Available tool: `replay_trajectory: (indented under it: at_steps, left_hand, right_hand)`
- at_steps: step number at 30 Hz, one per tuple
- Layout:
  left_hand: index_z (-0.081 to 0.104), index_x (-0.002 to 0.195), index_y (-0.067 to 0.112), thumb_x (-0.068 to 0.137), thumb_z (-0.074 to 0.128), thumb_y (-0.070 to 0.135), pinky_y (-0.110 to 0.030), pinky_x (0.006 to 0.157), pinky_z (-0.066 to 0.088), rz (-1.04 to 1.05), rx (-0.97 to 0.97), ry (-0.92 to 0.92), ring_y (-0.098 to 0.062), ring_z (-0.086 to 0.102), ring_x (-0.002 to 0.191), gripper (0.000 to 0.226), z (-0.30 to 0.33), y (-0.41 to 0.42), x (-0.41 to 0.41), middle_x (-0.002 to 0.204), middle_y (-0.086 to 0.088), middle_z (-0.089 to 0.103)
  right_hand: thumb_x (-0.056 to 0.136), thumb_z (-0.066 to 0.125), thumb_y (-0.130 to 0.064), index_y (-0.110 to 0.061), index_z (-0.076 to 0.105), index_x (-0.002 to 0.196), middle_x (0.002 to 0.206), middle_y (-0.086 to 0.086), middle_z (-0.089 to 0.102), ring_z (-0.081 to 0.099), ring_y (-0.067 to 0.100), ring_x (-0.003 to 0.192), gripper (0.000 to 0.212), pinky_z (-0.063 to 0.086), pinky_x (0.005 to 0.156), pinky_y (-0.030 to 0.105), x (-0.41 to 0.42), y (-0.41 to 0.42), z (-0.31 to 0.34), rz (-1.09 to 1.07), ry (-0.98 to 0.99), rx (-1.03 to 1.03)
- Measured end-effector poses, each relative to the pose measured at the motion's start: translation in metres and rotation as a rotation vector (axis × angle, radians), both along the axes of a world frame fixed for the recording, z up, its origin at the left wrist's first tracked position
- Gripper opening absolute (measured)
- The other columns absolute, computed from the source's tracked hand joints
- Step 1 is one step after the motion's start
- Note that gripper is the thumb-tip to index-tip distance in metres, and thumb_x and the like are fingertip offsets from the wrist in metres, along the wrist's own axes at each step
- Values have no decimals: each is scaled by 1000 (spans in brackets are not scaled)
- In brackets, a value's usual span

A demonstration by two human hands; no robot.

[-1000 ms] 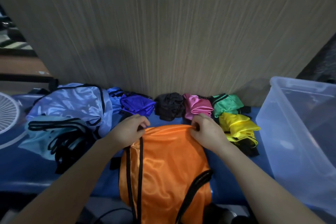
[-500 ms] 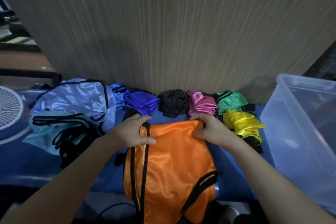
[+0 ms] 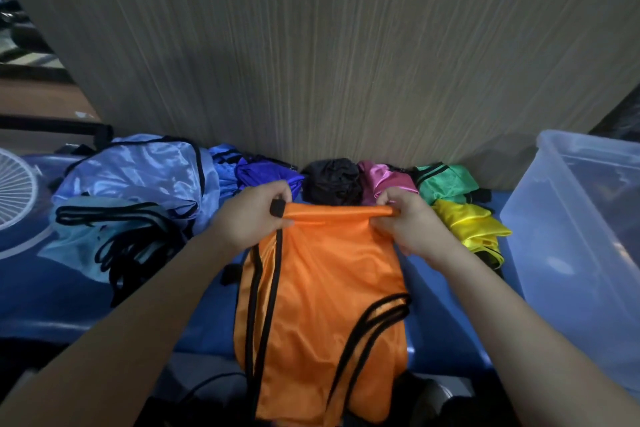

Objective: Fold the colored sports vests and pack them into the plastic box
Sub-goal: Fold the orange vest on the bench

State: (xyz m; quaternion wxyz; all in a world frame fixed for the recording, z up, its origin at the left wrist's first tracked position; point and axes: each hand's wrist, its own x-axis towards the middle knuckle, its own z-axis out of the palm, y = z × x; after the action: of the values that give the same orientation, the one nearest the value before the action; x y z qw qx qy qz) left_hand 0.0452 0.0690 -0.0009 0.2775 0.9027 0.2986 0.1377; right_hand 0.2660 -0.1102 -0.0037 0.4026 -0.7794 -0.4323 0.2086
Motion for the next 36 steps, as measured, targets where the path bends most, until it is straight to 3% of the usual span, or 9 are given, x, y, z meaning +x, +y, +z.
replay_trajectory:
  at_steps: [2, 5, 11, 16, 20, 22, 25, 28, 36]
  left_hand:
    - [48, 84, 32, 80, 81, 30, -30, 58, 38, 61, 108, -71, -3, 56, 69, 33, 6, -2, 7, 75, 10, 60]
    - [48, 86, 32, 85, 74, 28, -28, 55, 37, 139, 235, -163, -2, 53, 71, 26, 13, 0, 19, 74, 14, 59]
    - [50, 88, 31, 86, 71, 20, -28, 56, 36, 137, 269, -245, -7, 57, 79, 24, 14, 11, 34, 83, 14, 60]
    - [56, 96, 32, 85, 73, 21, -26, 70, 43, 58, 266, -263, -2, 58, 90, 23, 11, 7, 25, 94, 17, 64]
    - [63, 101, 30, 87, 70, 19, -34, 83, 50, -5, 268, -301, -5, 60, 98, 19, 13, -2, 8, 101, 17, 66]
    - [65, 103, 27, 86, 71, 15, -44, 89, 50, -60, 302, -307, -12, 62, 101, 22, 14, -9, -1, 103, 13, 66]
    - [66, 104, 23, 86, 70, 11, -45, 86, 48, -122, 414, -312, -17, 61, 98, 22, 16, -23, -14, 102, 10, 65]
    - [66, 101, 20, 88, 60, 16, -41, 78, 45, -194, 515, -334, -19, 61, 91, 15, 17, -40, -31, 99, 7, 65]
    - [65, 103, 20, 68, 63, 13, -31, 79, 39, -439, 685, -130, -20, 58, 91, 36, -13, -85, -77, 104, 2, 61]
  right_hand:
    - [86, 61, 6, -14, 48, 81, 54, 4, 54, 57, 26, 38, 25, 41, 36, 27, 0, 3, 4, -52, 91, 75]
    - [91, 54, 13, -13, 45, 87, 66, 10, 58, 69, 34, 58, 28, 49, 46, 35, -1, 11, 9, -96, 224, 198]
    - [91, 57, 8, -9, 50, 94, 83, 15, 69, 75, 27, 72, 18, 60, 64, 43, 4, 22, 9, -151, 180, 261]
    - [89, 58, 9, -10, 60, 98, 89, 19, 70, 73, 37, 82, 21, 59, 72, 51, 6, 15, 10, -91, 155, 216]
    - [86, 62, 11, -11, 66, 90, 85, 23, 71, 72, 38, 81, 23, 58, 75, 47, 3, 0, 15, -9, 115, 219]
    - [83, 66, 10, -11, 68, 90, 82, 17, 71, 69, 26, 71, 23, 56, 73, 41, 0, -11, 18, 29, 51, 218]
    - [80, 70, 9, -21, 69, 86, 78, -7, 67, 57, 7, 68, 31, 46, 67, 22, -7, -33, 22, 103, -56, 212]
    - [81, 72, 3, -21, 69, 87, 84, 0, 69, 54, 8, 69, 26, 43, 68, 25, -15, -54, 24, 214, -95, 201]
    - [75, 74, -1, -16, 71, 91, 111, 0, 67, 65, 14, 105, 21, 50, 89, 26, -28, -97, 13, 408, -142, 99]
